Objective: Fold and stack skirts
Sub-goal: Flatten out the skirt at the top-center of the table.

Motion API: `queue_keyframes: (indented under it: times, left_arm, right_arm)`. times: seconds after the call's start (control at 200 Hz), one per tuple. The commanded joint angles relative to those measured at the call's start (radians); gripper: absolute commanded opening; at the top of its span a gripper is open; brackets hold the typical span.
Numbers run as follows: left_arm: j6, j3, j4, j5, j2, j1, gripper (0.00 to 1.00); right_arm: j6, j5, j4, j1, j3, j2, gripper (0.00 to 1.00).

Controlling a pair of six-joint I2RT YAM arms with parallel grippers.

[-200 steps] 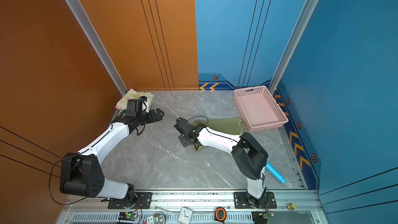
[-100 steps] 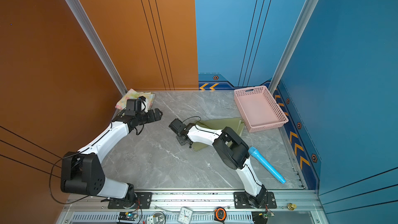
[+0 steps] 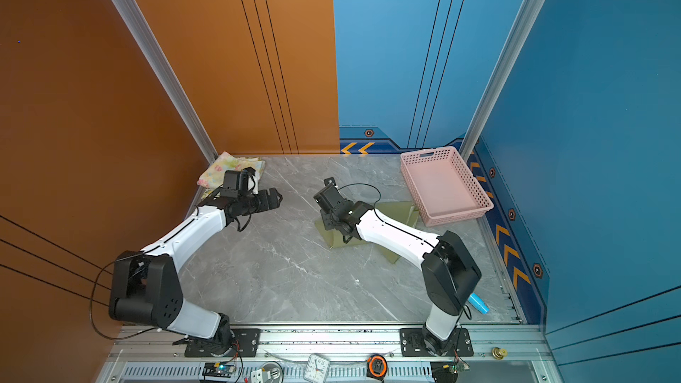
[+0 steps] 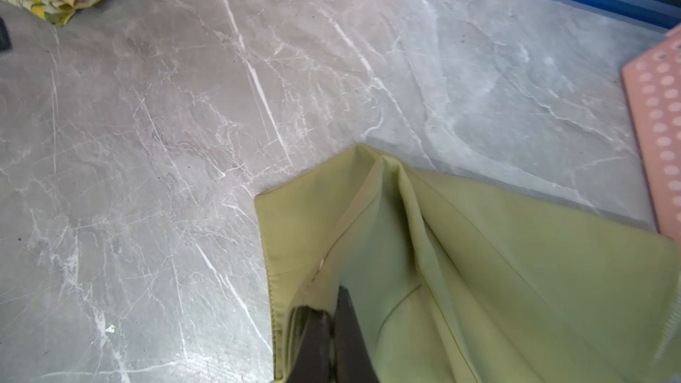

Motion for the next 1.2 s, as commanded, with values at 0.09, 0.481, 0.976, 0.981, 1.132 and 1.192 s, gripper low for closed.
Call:
queue_keyframes:
  times: [0.09,0.481,0.976,0.981,1.132,1.192]
  left_arm:
    - [0.027,0.079,-0.098,-0.065,0.105,-0.173,0.94]
    - [0.055,0.26,-0.208,-0.128,0.359,-0.341,0.78]
    - [0.058,0.388,-0.227,-0.108,0.546,-0.365,0.16]
    - [0.058,0.389,-0.226,-0.108,0.547,-0.364,0.14]
    - [0.049,0.425,-0.223,-0.078,0.512,-0.331,0.0]
    - [0.042,0.422,-0.232,-0.078,0.456,-0.307,0.0]
  right_arm:
    - [0.224,0.049,0.148,-0.054,-0.273,-0.147,0.0]
    - [0.332,-0.005,0.254,-0.092,-0.449,-0.219,0.0]
    - [0.302,-0.042,0.26,-0.134,-0.443,-0.28,0.0]
    - [0.302,-0.042,0.259,-0.134,-0.441,-0.281,0.0]
    - [0.28,-0.033,0.234,-0.136,-0.399,-0.307,0.0]
    - [0.264,-0.016,0.213,-0.137,-0.366,-0.324,0.0]
